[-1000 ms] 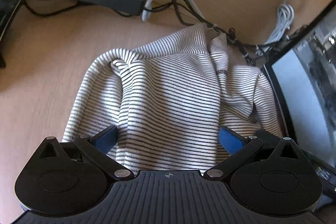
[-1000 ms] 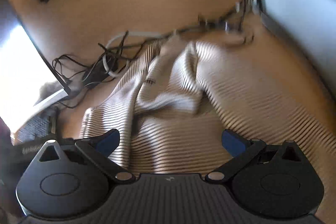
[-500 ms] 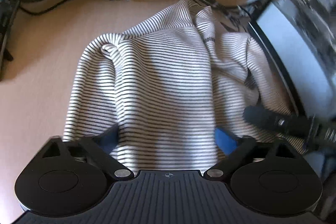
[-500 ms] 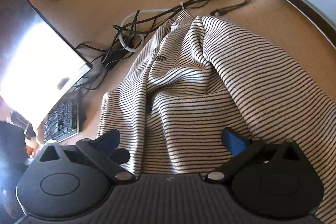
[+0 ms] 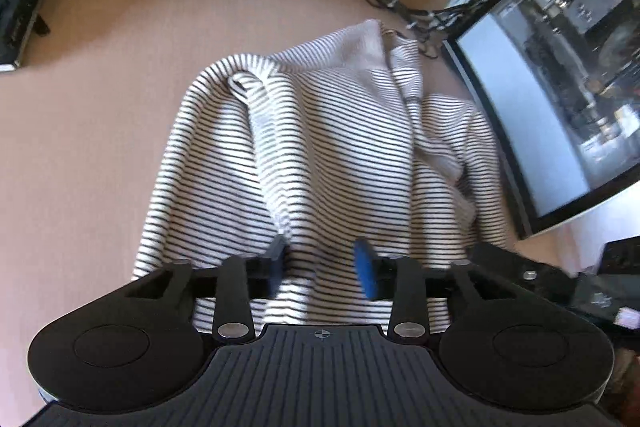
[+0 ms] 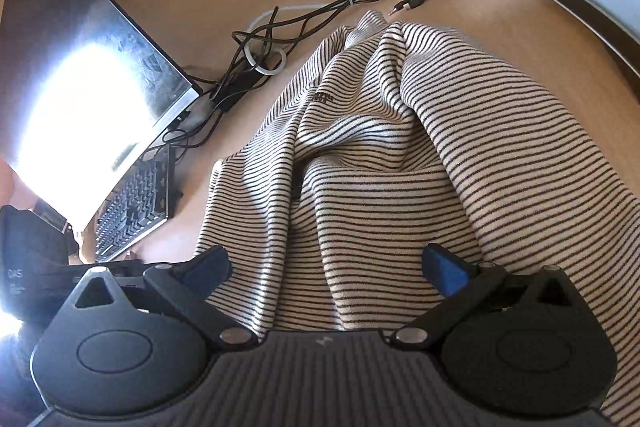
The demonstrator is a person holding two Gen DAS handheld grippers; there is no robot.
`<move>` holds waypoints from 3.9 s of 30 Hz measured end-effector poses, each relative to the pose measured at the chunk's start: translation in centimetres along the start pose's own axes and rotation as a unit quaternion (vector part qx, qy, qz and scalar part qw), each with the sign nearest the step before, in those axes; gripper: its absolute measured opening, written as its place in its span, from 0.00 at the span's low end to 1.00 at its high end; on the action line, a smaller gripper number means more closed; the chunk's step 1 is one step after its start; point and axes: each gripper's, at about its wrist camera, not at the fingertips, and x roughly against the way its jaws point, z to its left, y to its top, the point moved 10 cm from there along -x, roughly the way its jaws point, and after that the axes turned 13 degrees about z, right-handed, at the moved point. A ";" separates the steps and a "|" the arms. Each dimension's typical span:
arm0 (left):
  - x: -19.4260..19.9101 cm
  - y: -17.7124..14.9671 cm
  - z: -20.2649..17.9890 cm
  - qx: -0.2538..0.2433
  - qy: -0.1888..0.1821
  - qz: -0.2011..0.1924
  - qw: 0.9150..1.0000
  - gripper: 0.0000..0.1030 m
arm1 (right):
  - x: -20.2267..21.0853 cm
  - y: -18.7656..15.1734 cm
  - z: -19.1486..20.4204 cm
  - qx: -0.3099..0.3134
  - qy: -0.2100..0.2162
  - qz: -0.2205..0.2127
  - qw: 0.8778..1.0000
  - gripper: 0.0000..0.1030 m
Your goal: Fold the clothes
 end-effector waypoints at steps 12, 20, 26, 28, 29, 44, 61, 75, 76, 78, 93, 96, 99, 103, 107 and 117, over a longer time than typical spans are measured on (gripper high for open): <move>0.8 1.2 0.8 0.019 0.010 -0.017 1.000 0.10 | 0.1 0.1 -0.2 -0.003 -0.001 0.004 1.000 1.00; 14.3 8.2 11.2 0.194 0.023 -0.227 0.954 0.10 | -0.5 0.0 0.8 0.066 -0.037 0.047 0.996 1.00; 17.6 7.6 17.5 0.240 0.061 -0.238 0.939 0.27 | -1.8 0.6 1.8 0.115 -0.091 0.056 0.988 1.00; 17.2 7.3 17.3 0.234 0.066 -0.230 0.942 0.50 | -1.7 1.5 2.2 0.117 -0.108 0.047 0.986 1.00; 17.0 7.2 17.0 0.227 0.068 -0.226 0.945 0.55 | -1.5 2.0 2.4 0.120 -0.112 0.040 0.986 1.00; 6.7 5.3 4.5 0.011 0.112 -0.136 0.984 0.93 | -1.3 9.1 0.4 0.260 -0.317 -0.001 0.912 0.60; 5.0 3.3 3.1 0.027 0.107 -0.110 0.988 0.99 | 3.4 17.7 1.2 0.214 -0.324 -0.095 0.917 0.24; 1.1 1.7 1.4 0.007 0.101 -0.057 0.993 0.99 | -2.8 14.6 -3.3 0.221 -0.346 -0.002 0.912 0.48; 0.9 1.6 1.5 0.009 0.101 -0.053 0.993 0.99 | -2.4 15.2 -3.2 0.216 -0.353 -0.011 0.910 0.48; 0.5 1.4 1.6 0.007 0.102 -0.048 0.994 0.99 | -1.5 16.1 -2.1 0.229 -0.366 -0.034 0.901 0.48; 0.4 0.4 0.7 -0.031 0.113 -0.043 0.992 1.00 | -13.3 19.5 8.7 0.209 -0.122 0.033 0.970 0.44; 0.6 0.4 0.2 -0.022 0.090 -0.036 0.995 1.00 | -15.8 19.4 8.9 0.238 -0.130 0.055 0.961 0.39; 0.7 0.0 -0.3 -0.022 0.064 -0.036 0.997 1.00 | -16.4 20.3 10.5 0.272 -0.125 0.050 0.953 0.06; 0.4 -0.4 0.0 -0.016 0.064 -0.036 0.997 1.00 | -16.1 22.5 12.0 0.305 -0.146 0.007 0.941 0.04; 0.5 -0.6 -0.1 -0.017 0.064 -0.040 0.997 1.00 | -16.6 23.2 11.6 0.339 -0.183 -0.002 0.923 0.05; 0.6 -0.3 0.0 -0.033 0.068 -0.028 0.997 1.00 | -7.3 21.5 6.5 0.261 -0.173 -0.056 0.948 0.21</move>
